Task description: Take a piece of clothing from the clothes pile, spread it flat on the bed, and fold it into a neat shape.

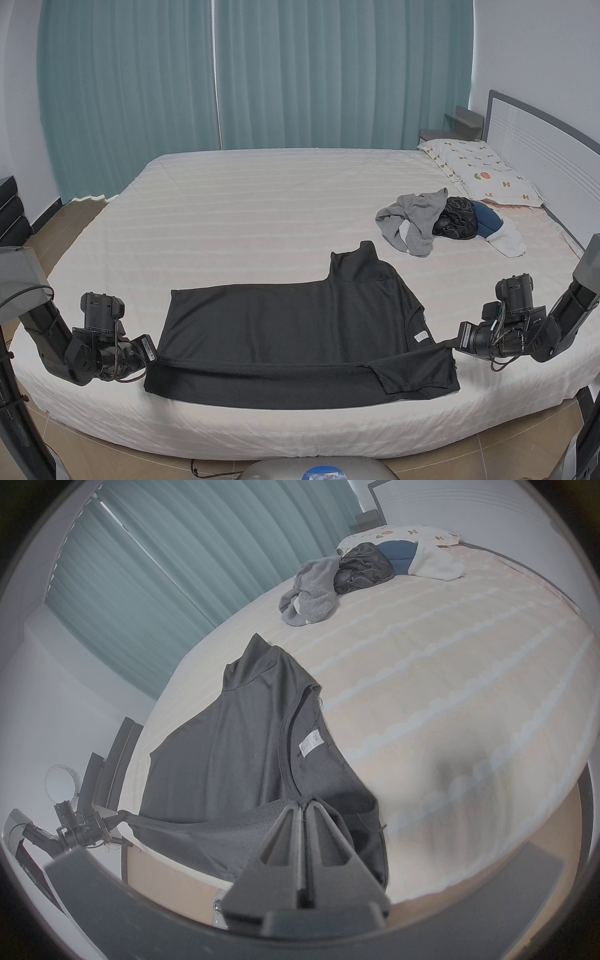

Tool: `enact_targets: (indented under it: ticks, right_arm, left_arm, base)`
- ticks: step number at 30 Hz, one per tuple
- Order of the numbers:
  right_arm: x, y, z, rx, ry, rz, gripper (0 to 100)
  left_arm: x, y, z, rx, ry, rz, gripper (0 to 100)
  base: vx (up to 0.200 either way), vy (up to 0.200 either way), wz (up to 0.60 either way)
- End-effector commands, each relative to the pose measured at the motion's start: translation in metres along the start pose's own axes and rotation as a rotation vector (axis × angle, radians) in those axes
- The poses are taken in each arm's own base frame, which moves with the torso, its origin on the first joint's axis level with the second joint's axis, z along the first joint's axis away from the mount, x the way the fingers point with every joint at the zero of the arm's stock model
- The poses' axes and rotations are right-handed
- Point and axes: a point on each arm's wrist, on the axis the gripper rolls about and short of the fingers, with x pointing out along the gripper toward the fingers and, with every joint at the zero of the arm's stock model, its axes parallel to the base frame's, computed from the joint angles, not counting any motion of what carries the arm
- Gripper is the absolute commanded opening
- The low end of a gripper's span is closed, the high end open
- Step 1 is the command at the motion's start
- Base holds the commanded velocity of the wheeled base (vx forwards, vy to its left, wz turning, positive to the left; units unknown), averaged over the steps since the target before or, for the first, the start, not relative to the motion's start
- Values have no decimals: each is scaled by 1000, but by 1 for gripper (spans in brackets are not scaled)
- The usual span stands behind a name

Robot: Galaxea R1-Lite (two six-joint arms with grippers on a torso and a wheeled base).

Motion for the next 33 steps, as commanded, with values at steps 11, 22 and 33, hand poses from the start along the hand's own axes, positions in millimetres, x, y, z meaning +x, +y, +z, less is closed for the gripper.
enact_targets:
  ticks: [11,22,33]
  right_arm:
    - [26,-4,3,4,19,-8,0]
    - [27,-4,4,23,19,2,100]
    - [-3,18,8,211,-29,59,100]
  left_arm:
    - [26,1,-1,0,29,17,0]
    - [30,-1,2,-36,20,11,100]
    - [12,1,18,-151,-40,-25,100]
  base:
    - [0,0,0]
    - [0,0,0]
    - [0,0,0]
